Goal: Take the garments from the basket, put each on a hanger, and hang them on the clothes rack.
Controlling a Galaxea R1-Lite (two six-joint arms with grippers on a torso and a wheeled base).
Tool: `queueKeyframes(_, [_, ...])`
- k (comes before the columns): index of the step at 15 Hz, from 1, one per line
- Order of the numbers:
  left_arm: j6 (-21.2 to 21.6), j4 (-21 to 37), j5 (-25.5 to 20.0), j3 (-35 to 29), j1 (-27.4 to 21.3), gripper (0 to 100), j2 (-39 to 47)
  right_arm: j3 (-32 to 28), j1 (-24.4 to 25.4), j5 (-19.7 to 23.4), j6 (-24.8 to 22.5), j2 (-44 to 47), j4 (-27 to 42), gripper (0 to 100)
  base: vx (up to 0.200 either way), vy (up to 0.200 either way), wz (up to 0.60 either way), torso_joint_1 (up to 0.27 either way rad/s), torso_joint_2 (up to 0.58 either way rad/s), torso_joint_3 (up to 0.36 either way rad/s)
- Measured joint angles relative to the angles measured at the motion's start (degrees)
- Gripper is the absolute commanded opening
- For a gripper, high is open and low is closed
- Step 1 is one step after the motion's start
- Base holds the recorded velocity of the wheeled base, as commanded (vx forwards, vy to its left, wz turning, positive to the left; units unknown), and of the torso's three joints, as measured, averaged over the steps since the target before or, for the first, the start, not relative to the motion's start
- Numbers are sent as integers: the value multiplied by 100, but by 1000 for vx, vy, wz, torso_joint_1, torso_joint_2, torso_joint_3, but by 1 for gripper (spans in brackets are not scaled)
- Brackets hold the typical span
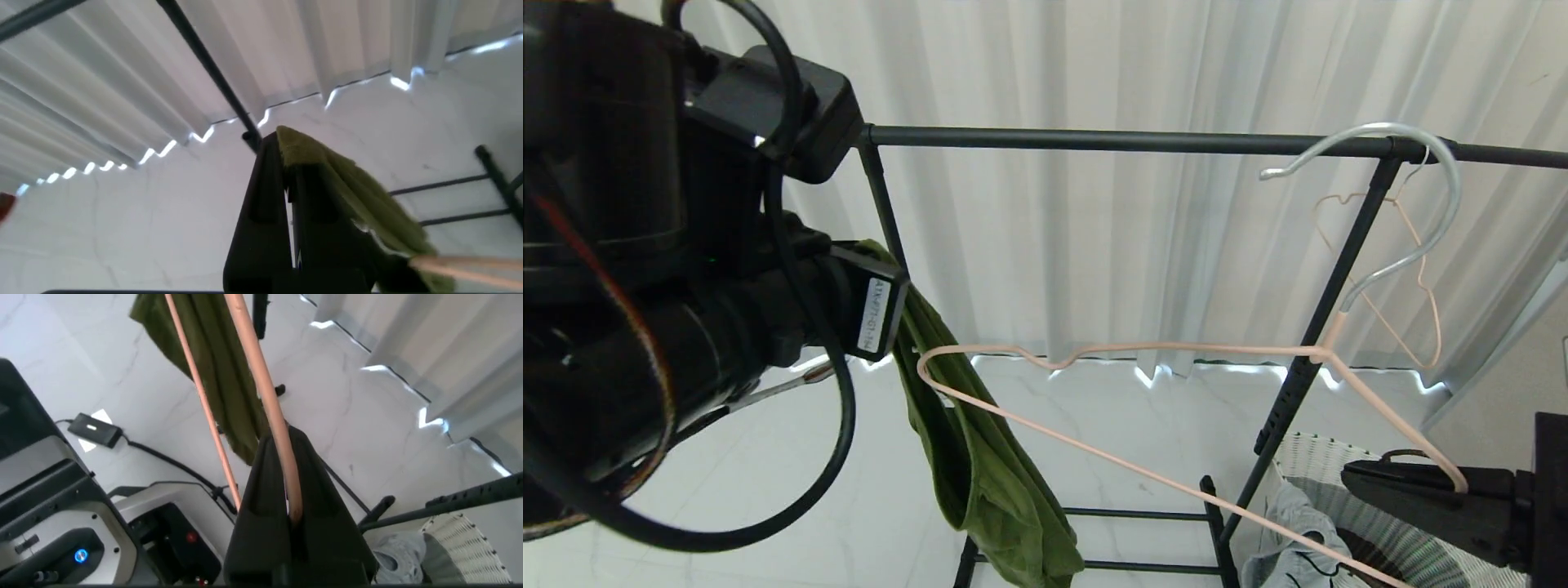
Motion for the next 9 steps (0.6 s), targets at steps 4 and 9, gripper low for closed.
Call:
queueKeyframes(4, [-256, -2, 0, -607, 2, 0, 461, -423, -24, -121, 163, 374, -24, 0, 0, 0, 0, 0, 0, 0])
queueKeyframes(9, [-257, -2, 5, -742, 9, 0, 601, -772, -79, -482, 525, 733, -35, 0, 0, 0, 0, 0, 0, 0])
